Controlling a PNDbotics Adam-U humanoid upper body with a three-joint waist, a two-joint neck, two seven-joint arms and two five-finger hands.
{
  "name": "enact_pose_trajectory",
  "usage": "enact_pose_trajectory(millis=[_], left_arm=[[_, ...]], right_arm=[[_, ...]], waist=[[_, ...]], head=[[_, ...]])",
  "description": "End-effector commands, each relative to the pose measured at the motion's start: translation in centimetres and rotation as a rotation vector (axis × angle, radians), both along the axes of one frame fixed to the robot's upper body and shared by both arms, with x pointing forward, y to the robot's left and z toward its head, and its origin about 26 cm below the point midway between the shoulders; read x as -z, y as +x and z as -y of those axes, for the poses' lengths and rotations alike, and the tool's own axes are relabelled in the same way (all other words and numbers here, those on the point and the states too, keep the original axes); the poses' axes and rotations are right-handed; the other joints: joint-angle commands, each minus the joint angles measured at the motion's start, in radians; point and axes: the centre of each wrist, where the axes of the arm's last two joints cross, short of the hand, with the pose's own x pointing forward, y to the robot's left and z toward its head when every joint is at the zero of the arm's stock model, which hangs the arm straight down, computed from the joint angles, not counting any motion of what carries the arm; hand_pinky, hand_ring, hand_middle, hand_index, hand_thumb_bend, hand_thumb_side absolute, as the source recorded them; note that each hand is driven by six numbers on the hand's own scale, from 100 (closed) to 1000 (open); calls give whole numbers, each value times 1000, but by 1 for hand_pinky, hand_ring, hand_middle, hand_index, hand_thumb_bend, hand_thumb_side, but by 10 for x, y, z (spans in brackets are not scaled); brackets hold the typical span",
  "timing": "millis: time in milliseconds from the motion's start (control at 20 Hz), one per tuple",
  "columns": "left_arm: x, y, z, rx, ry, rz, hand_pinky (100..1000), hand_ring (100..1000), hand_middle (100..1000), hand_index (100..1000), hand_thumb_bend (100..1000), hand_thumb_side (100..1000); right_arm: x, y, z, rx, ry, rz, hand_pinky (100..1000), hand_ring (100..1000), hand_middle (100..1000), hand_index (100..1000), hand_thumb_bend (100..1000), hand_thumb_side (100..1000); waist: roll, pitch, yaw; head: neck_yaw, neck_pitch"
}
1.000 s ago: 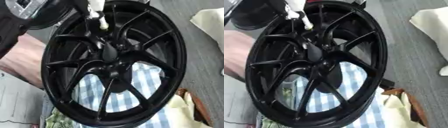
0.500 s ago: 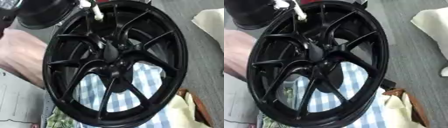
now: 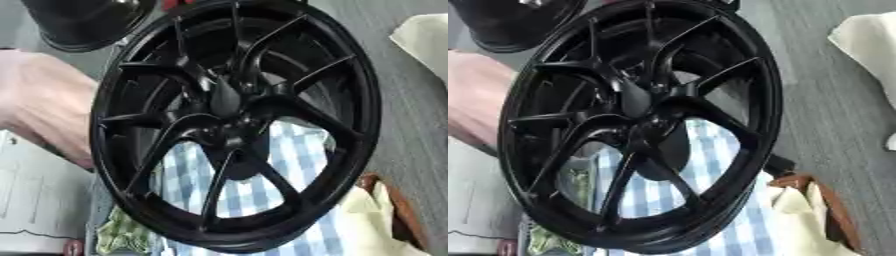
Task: Pull the pin out of the wheel hub.
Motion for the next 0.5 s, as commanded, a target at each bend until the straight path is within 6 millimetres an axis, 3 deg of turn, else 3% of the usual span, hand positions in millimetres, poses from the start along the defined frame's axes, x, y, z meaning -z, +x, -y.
enact_pose_trajectory(millis=[50,250,500], left_arm=[[-20,-27,-50,-135,-83,72,705,530,244,511,100,280],[-1,-35,-101,-252,-201,49,707,525,238,507,100,338],[22,-42,-139,-378,-258,46,708,529,244,512,100,344]], right_arm=[[-11,-2,3,10,-41,31,928,781,662,765,100,664],[-10,-3,3,14,-35,41,927,781,663,765,100,661],[-7,-4,4,18,-26,50,926,781,663,765,100,657]], waist=[[-15,-22,5],[-34,-16,8],[-63,-9,15]], head=[[-7,-14],[-14,-33],[-19,-46]])
